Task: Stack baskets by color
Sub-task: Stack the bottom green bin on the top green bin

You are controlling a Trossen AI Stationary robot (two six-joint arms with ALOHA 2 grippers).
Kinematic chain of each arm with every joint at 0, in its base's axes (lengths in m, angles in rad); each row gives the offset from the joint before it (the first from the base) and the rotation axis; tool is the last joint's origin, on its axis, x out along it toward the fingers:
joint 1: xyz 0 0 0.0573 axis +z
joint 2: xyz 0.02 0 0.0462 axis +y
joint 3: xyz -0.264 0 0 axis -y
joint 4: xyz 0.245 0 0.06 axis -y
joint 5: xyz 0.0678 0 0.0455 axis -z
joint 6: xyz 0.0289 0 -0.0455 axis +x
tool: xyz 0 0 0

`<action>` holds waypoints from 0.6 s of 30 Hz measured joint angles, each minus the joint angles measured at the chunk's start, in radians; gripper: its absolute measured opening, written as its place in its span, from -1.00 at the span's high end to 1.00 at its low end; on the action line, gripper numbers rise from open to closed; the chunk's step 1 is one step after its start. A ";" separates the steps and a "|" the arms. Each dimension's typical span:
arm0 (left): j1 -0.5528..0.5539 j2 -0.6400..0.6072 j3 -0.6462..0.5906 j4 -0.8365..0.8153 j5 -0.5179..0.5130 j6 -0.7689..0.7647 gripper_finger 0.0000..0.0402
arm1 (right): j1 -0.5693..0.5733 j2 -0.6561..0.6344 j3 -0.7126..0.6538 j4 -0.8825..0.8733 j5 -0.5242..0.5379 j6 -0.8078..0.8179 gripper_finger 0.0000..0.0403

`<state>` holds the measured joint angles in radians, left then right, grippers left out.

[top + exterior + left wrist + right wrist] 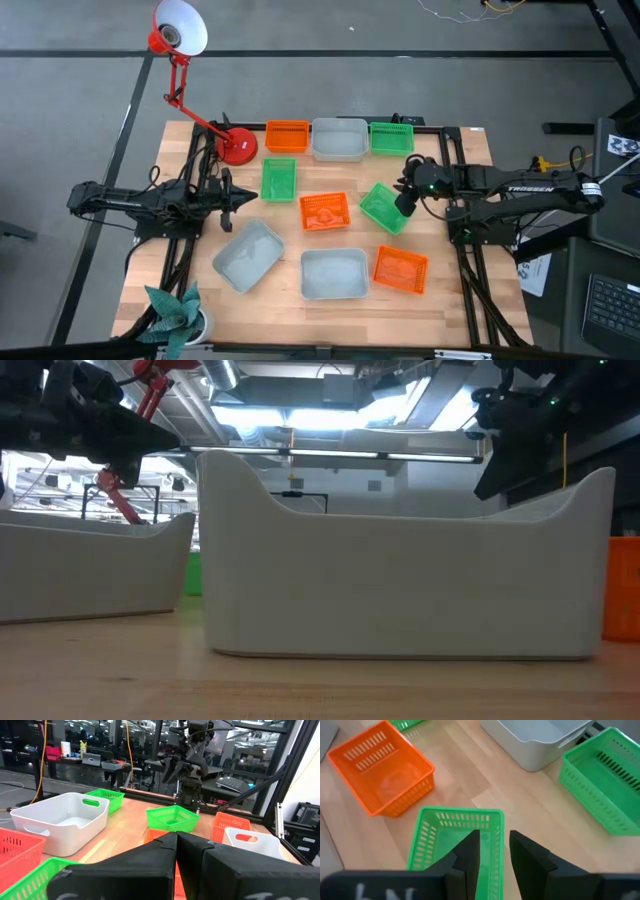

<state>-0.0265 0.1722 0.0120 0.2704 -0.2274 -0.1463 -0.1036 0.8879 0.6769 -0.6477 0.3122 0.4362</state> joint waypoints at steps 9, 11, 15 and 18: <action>0.000 0.000 0.000 -0.025 -0.003 0.001 1.00 | 0.000 0.000 0.000 0.004 0.000 -0.031 0.48; 0.000 0.000 0.000 -0.025 -0.023 0.001 1.00 | 0.002 0.000 0.000 -0.013 -0.009 0.002 0.48; 0.000 0.000 0.000 -0.027 -0.052 0.001 1.00 | 0.012 0.000 0.000 -0.040 -0.088 0.036 0.48; 0.000 0.000 0.000 -0.038 -0.051 0.001 1.00 | 0.024 0.000 0.000 -0.039 -0.128 0.053 0.48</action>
<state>-0.0265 0.1722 0.0120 0.2324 -0.2783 -0.1455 -0.0794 0.8879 0.6765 -0.6865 0.1841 0.4894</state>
